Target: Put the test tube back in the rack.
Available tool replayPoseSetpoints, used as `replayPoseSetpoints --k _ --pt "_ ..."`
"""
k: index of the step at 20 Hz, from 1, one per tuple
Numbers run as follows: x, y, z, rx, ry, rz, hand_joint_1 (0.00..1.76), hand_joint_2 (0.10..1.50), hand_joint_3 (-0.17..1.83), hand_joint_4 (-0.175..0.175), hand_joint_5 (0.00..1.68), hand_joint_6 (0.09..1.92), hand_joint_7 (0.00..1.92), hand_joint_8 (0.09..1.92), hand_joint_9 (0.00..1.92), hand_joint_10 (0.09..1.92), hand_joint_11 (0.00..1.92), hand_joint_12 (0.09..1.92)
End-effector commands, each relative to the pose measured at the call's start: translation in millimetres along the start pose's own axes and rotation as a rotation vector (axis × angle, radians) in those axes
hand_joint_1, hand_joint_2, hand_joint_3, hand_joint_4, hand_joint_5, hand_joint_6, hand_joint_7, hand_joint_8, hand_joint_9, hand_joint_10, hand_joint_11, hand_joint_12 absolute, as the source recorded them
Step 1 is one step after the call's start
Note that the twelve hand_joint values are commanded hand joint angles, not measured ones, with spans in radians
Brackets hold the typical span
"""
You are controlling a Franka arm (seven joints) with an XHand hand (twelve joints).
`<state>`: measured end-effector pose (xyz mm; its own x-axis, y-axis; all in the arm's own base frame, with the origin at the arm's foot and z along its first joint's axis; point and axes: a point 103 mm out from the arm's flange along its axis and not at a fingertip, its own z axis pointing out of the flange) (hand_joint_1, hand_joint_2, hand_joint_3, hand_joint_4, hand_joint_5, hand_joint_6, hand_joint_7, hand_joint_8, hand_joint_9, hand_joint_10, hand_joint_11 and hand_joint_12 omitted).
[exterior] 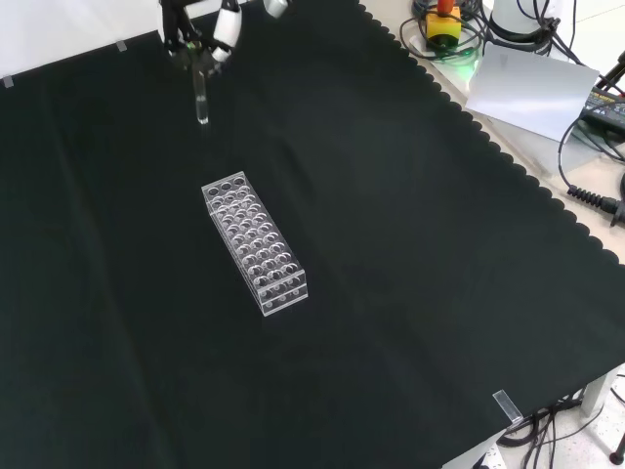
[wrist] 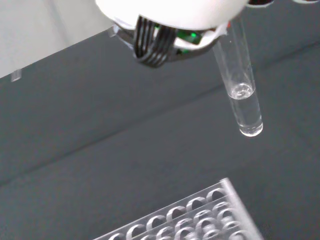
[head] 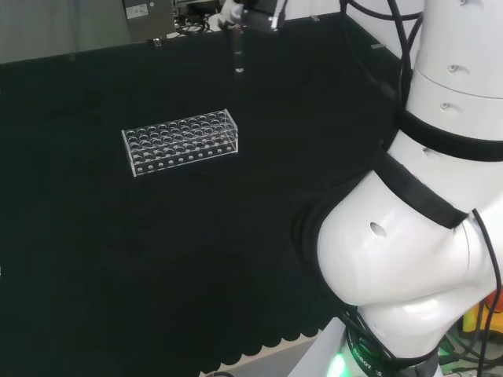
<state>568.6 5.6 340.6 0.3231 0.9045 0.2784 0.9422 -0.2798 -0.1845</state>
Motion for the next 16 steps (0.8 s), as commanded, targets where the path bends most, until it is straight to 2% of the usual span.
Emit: replayPoseSetpoints --k 1,7,16 --pt "39 -3 23 0.034 0.030 -0.075 1.22 0.67 0.60 -0.175 1.34 0.52 1.71 0.52 1.54 0.68 1.07 1.06" --pt "37 4 45 0.067 0.017 -0.072 1.22 0.67 0.60 -0.175 1.34 0.52 1.71 0.52 1.54 0.68 1.07 1.06" --pt "36 17 74 0.112 0.037 -0.063 1.22 0.67 0.60 -0.175 1.34 0.52 1.71 0.52 1.54 0.68 1.07 1.06"
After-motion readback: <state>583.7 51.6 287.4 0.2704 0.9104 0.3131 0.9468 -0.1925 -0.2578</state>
